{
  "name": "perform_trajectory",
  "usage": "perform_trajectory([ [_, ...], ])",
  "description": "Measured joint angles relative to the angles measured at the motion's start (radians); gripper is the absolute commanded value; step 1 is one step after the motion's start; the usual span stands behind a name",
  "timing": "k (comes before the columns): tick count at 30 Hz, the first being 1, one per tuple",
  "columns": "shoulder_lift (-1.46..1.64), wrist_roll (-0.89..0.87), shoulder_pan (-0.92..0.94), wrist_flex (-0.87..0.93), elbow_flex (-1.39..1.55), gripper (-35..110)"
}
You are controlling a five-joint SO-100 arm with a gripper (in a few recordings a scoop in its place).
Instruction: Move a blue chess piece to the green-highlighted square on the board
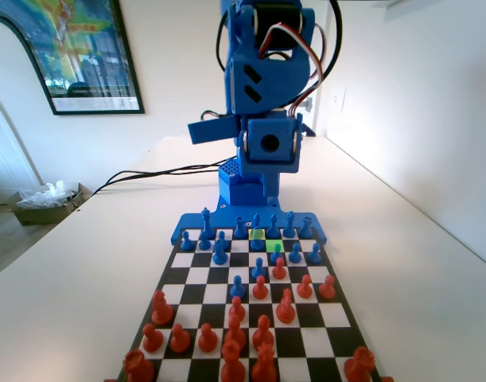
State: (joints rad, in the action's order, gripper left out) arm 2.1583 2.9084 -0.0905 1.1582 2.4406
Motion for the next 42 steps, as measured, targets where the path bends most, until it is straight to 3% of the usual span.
perform_trajectory([
  [9, 0.071, 0.008, 0.006, 0.008, 0.066, 1],
  [42, 0.110, 0.008, 0.087, -0.227, 0.327, 10],
])
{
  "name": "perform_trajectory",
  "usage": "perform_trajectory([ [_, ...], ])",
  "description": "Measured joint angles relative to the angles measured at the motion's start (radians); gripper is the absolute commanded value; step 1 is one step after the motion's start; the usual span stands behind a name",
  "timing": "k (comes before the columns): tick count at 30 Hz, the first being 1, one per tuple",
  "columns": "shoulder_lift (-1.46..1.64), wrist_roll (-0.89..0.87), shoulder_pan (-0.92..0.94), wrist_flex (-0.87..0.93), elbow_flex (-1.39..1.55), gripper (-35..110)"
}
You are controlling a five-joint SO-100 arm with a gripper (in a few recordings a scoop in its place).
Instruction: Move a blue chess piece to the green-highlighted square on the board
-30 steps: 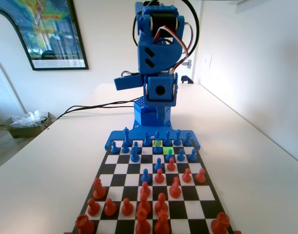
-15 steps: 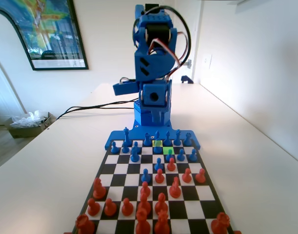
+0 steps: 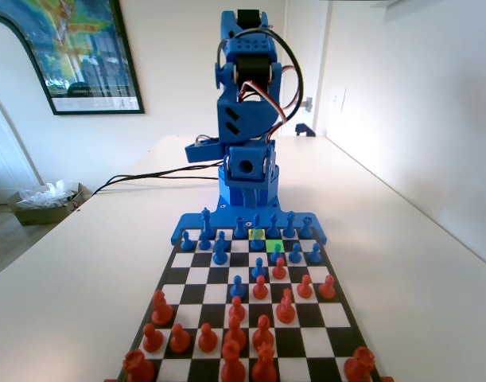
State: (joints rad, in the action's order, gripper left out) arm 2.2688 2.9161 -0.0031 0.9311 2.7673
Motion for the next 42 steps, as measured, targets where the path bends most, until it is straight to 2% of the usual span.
perform_trajectory([
  [42, -0.137, 0.000, -0.064, -0.206, 0.083, 9],
])
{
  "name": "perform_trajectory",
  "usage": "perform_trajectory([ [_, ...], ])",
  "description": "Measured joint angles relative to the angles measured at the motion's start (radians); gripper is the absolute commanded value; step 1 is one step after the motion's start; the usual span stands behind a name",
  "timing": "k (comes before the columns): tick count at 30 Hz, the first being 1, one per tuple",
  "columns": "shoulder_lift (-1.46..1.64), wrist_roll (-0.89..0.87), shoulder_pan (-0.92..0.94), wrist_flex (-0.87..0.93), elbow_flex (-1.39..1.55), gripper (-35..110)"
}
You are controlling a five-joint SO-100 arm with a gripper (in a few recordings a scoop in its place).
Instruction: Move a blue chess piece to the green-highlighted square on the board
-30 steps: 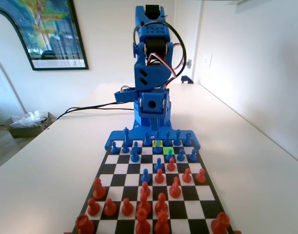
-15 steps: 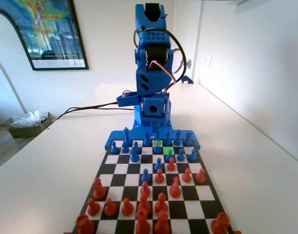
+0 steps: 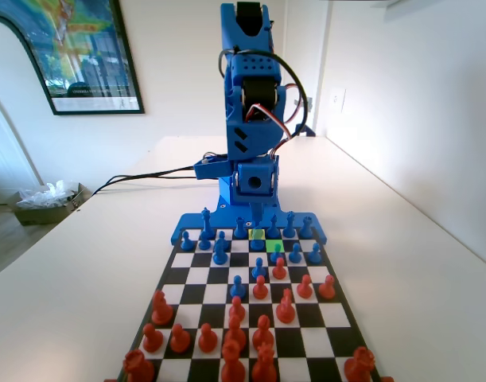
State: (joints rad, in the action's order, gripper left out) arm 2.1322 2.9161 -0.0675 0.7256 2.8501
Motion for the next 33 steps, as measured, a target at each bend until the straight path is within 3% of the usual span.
perform_trajectory([
  [33, -0.054, 0.000, 0.002, -0.087, 0.018, 1],
])
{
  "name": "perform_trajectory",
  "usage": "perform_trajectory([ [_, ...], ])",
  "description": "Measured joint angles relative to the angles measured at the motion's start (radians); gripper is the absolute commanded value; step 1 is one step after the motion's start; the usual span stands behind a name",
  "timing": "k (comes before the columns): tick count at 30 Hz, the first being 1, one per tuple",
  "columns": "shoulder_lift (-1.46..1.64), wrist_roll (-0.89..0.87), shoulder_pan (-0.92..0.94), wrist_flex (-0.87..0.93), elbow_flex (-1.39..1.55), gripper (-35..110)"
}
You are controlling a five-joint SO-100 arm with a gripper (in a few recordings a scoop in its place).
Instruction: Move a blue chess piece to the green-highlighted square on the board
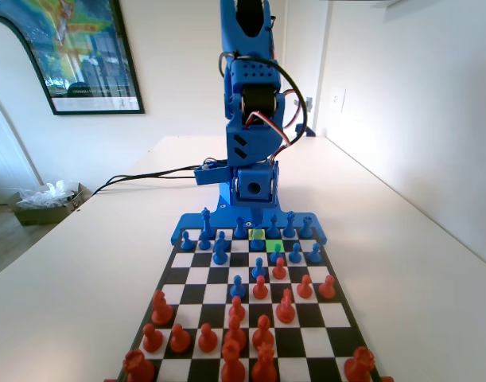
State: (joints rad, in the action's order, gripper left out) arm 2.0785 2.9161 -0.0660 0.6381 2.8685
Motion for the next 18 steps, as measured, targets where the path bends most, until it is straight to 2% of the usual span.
perform_trajectory([
  [8, 0.000, 0.000, -0.017, 0.114, -0.032, 1],
  [18, 0.017, 0.000, -0.051, 0.356, -0.196, 1],
])
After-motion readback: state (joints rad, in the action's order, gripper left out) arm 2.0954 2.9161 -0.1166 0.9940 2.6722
